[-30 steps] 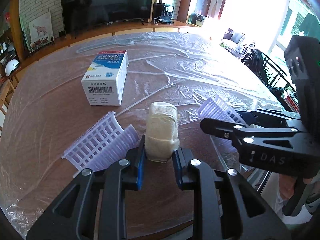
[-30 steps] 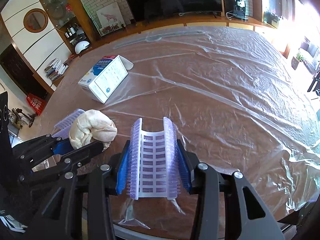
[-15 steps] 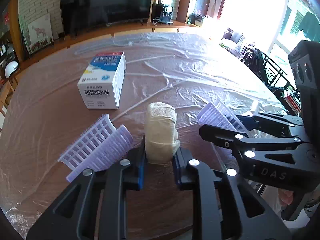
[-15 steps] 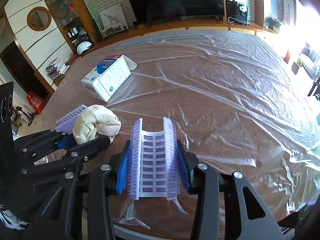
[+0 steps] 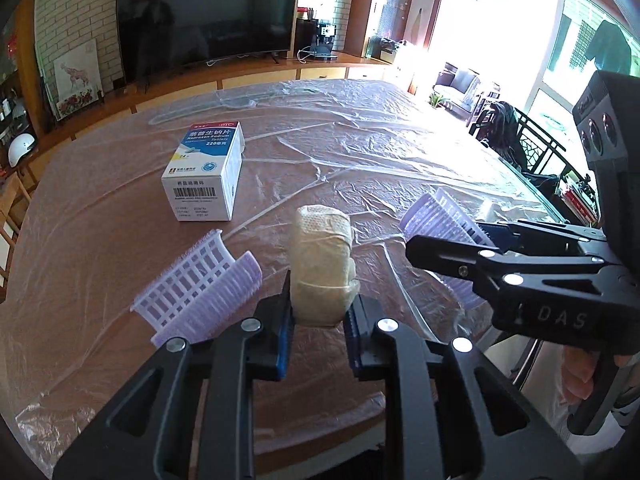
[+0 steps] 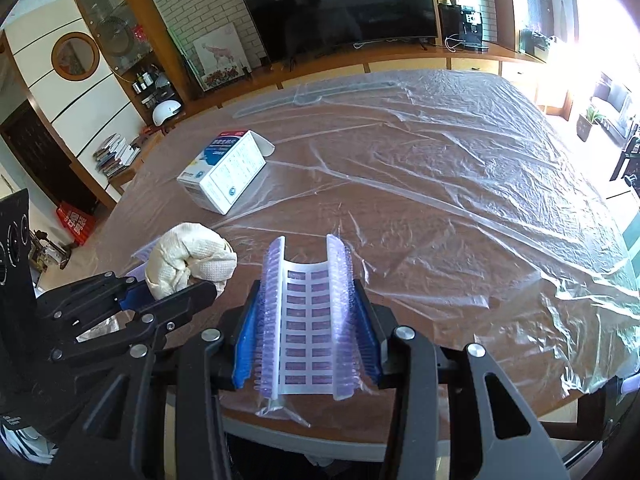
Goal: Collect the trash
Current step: 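Carry the held cloth roll and hair roller over the black trash bin with both tools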
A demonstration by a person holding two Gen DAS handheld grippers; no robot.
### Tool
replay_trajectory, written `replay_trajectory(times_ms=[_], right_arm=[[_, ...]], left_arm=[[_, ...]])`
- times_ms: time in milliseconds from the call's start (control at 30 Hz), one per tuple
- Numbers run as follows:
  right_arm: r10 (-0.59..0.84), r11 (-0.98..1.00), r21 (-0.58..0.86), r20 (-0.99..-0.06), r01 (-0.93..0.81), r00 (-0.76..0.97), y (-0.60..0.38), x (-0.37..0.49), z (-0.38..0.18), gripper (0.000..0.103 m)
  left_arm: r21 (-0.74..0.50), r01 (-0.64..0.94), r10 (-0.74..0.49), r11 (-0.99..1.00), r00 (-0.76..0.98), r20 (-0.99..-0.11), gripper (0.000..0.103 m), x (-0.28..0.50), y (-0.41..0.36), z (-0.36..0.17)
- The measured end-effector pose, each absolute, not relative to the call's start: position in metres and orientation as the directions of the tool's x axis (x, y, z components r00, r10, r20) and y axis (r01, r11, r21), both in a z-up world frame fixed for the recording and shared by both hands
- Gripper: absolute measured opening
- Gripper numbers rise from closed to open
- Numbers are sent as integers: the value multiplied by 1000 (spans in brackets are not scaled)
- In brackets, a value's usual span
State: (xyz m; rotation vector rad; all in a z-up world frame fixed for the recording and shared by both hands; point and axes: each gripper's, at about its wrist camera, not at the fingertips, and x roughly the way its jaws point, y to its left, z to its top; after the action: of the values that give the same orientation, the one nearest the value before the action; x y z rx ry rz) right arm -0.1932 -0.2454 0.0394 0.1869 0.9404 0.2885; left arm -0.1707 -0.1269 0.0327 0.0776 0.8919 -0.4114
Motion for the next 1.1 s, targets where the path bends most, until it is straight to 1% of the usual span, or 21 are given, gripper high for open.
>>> replay_trajectory(times_ms=[233,433,533,800,1100], right_arm=[[364,931,307,-745,-198,558,-253,-207,47,42],[405,914,324,-727,-244,555,-263,-231,56,42],[430,903,337,-718,-267,548,-266,-245,59,42],[466,883,345,-718,-317,517,-272,-280,56,42],[484,871,353,-738,-341,471,-271,-306,42,42]], left_arm=[[-84,342,-279,936,575,-769,24,-190,-129,37],[-97,291,-259,952,594,-762,24,-213,-136,45],[-77,283,-240,956,604,-760,24,-225,-143,47],[-75,250,-216,965,605,-766,24,-259,-156,40],[-72,219,-190,973,584,-789,24,-285,-160,26]])
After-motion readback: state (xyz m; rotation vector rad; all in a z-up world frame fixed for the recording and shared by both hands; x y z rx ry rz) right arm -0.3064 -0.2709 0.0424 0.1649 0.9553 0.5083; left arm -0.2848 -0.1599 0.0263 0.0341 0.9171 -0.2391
